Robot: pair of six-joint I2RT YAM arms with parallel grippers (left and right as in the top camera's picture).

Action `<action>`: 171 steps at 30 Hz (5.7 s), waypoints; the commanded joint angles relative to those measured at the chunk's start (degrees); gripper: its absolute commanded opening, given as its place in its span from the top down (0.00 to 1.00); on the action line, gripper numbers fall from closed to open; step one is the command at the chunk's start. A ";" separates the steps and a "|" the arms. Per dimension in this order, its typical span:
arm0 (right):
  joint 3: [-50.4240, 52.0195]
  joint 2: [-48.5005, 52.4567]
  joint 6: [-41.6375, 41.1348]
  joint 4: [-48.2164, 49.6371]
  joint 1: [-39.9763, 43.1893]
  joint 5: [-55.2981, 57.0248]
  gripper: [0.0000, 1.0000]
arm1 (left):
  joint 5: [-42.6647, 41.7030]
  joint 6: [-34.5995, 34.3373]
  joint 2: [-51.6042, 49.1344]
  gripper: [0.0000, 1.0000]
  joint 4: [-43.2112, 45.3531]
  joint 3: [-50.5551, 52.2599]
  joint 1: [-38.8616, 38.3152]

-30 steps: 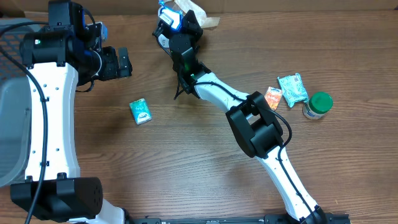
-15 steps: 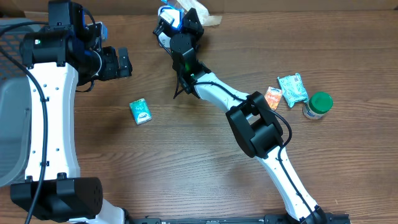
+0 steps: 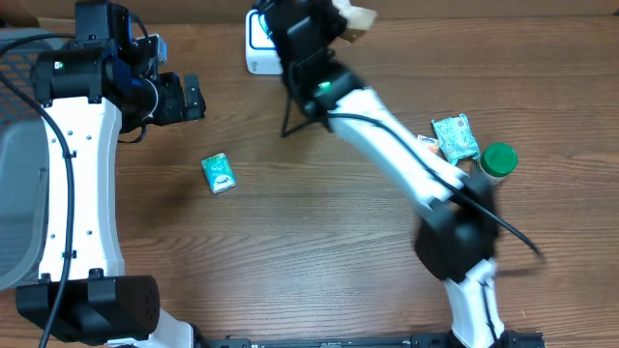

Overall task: Scan the item barcode
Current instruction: 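Carry the bread bag right and drop it beside the jar, then move the right gripper left toward the green tissue pack, then lower the right gripper and grasp the green tissue pack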

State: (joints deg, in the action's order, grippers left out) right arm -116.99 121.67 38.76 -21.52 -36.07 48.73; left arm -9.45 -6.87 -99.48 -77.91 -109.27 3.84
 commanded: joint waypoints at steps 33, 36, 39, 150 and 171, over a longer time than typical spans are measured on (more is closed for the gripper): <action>35.47 -22.49 -61.53 -41.07 38.14 -47.58 0.96 | -0.50 0.46 0.50 0.00 0.17 -1.11 -0.26; 38.32 -22.49 -60.78 -37.16 39.63 -47.30 0.74 | -0.50 0.46 0.50 0.00 0.17 -1.11 -0.26; 38.58 -22.49 -60.76 -36.00 40.37 -47.34 0.55 | -0.50 0.46 0.50 0.00 0.17 -1.11 -0.26; 22.88 10.99 -67.49 6.40 -11.82 -57.05 0.56 | -0.50 0.46 0.50 0.01 0.17 -1.11 -0.26; 22.93 11.15 -67.49 3.32 -12.87 -52.89 0.79 | -0.50 0.46 0.50 0.00 0.17 -1.11 -0.26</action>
State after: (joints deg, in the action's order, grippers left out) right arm -94.06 131.96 -28.62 -17.58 -48.58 -5.74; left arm -9.45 -6.87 -99.48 -77.97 -109.27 3.84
